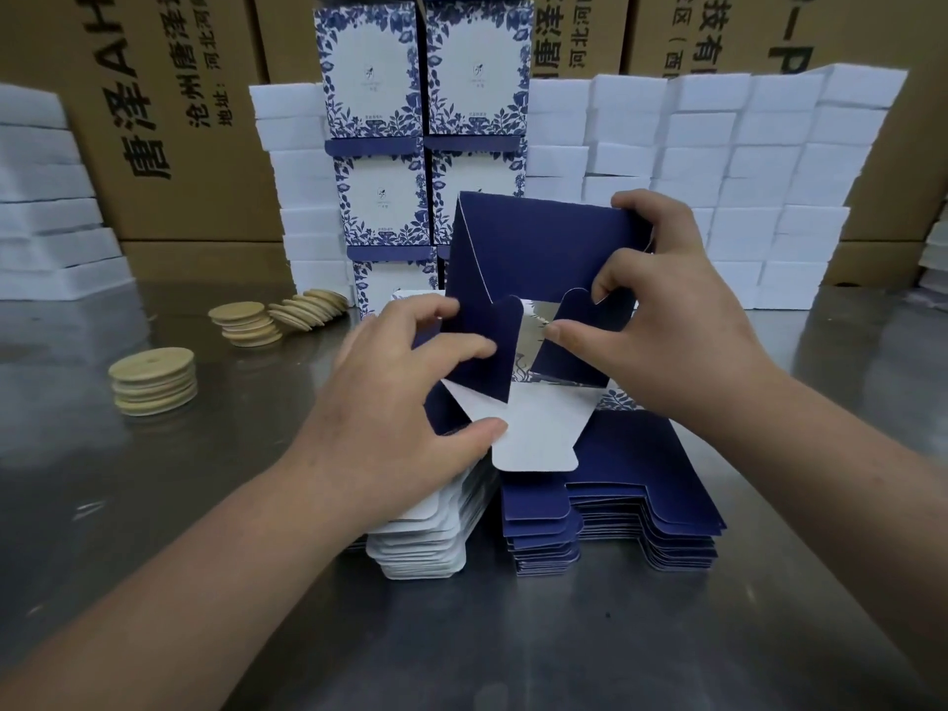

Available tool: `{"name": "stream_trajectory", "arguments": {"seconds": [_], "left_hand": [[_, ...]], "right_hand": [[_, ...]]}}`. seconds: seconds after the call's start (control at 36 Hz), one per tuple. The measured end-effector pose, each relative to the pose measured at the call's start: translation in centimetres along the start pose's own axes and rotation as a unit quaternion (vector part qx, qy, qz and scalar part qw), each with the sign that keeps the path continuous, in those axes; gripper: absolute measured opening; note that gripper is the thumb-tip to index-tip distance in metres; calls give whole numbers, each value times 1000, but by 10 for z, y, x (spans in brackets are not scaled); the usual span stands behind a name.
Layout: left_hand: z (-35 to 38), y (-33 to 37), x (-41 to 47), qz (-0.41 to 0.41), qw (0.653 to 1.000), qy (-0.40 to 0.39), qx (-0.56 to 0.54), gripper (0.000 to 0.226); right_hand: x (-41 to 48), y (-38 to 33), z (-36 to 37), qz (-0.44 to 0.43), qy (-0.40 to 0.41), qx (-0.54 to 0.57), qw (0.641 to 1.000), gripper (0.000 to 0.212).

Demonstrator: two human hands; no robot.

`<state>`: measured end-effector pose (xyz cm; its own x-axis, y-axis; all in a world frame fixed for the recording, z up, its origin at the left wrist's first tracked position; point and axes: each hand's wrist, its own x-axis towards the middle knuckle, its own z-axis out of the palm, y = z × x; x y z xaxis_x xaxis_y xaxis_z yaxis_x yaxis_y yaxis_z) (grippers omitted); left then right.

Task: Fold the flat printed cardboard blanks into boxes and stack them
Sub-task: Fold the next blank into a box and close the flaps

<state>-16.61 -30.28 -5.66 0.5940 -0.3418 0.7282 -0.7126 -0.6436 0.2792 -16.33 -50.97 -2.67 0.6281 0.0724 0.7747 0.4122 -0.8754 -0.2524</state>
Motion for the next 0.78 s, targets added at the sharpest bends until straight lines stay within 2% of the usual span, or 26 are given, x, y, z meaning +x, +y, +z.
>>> {"name": "stream_trajectory", "arguments": {"seconds": [0.14, 0.31, 0.47, 0.56, 0.78], "left_hand": [[1, -3, -1, -20, 999, -18, -29, 52], [3, -5, -2, -38, 993, -56, -97, 40], [3, -10, -1, -27, 991, -73, -105, 47], [3, -13, -2, -18, 993, -71, -90, 48], [0, -12, 0, 15, 996, -82, -27, 67]], "right_hand": [[0, -2, -2, -3, 1, -5, 1000, 33], [0, -7, -3, -12, 7, 26, 1000, 30], [-1, -9, -3, -20, 15, 44, 999, 31], [-2, -9, -3, -32, 12, 47, 998, 31], [-2, -10, -3, -37, 21, 52, 998, 32]]}}
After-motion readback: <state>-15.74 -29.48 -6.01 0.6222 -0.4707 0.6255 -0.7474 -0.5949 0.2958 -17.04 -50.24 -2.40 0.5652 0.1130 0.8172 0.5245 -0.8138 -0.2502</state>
